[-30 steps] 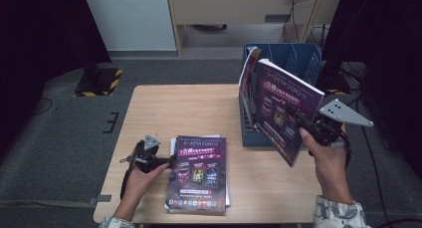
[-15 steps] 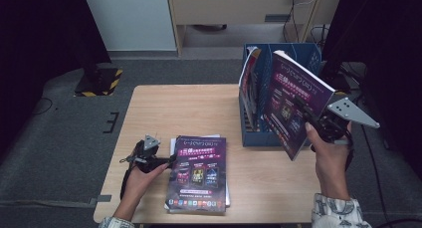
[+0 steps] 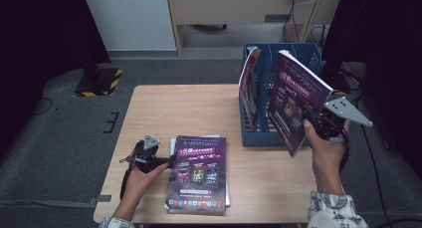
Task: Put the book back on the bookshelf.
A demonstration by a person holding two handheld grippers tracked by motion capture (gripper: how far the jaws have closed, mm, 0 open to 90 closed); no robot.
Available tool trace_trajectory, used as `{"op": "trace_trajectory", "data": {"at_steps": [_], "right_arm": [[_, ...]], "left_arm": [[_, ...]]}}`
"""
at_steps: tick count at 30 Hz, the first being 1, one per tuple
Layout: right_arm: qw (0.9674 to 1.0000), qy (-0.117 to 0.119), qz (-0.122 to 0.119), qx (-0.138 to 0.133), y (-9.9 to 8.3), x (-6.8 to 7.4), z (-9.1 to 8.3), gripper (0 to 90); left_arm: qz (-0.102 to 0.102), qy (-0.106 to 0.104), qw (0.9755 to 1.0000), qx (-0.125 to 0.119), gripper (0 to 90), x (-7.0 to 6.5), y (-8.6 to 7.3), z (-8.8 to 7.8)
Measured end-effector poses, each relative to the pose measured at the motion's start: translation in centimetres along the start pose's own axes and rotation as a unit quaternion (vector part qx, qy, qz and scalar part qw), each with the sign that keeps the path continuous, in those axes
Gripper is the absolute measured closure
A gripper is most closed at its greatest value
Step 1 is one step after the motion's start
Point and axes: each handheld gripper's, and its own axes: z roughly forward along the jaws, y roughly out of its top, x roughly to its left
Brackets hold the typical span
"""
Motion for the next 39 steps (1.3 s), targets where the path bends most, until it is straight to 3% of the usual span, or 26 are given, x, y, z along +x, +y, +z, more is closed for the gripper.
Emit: {"op": "trace_trajectory", "data": {"at_steps": [8, 18, 24, 34, 39], "right_arm": [[0.9999, -0.014, 0.007, 0.006, 0.0, -0.7, 1.1, 82.8], [0.9997, -0.019, 0.015, 0.009, 1.5, -1.9, 3.4, 82.8], [0.9991, -0.040, 0.004, 0.014, 2.0, -1.9, 4.9, 82.8], [0.9970, -0.076, 0.008, 0.016, 2.1, -2.6, 7.1, 82.8], [0.9970, -0.073, 0.003, 0.025, 2.0, -2.7, 8.2, 82.8]], "left_arm": [[0.000, 0.004, 1.0000, -0.001, 6.8, 0.1, 0.0, 0.0], [0.000, 0.004, 1.0000, -0.001, 6.8, 0.2, 0.0, -0.1], [-0.001, 0.004, 1.0000, -0.002, 6.8, 0.3, 0.0, -0.1], [-0.003, 0.004, 1.0000, -0.003, 6.8, 0.4, -0.1, -0.2], [-0.003, 0.003, 1.0000, -0.002, 6.8, 0.4, -0.1, -0.2]]}}
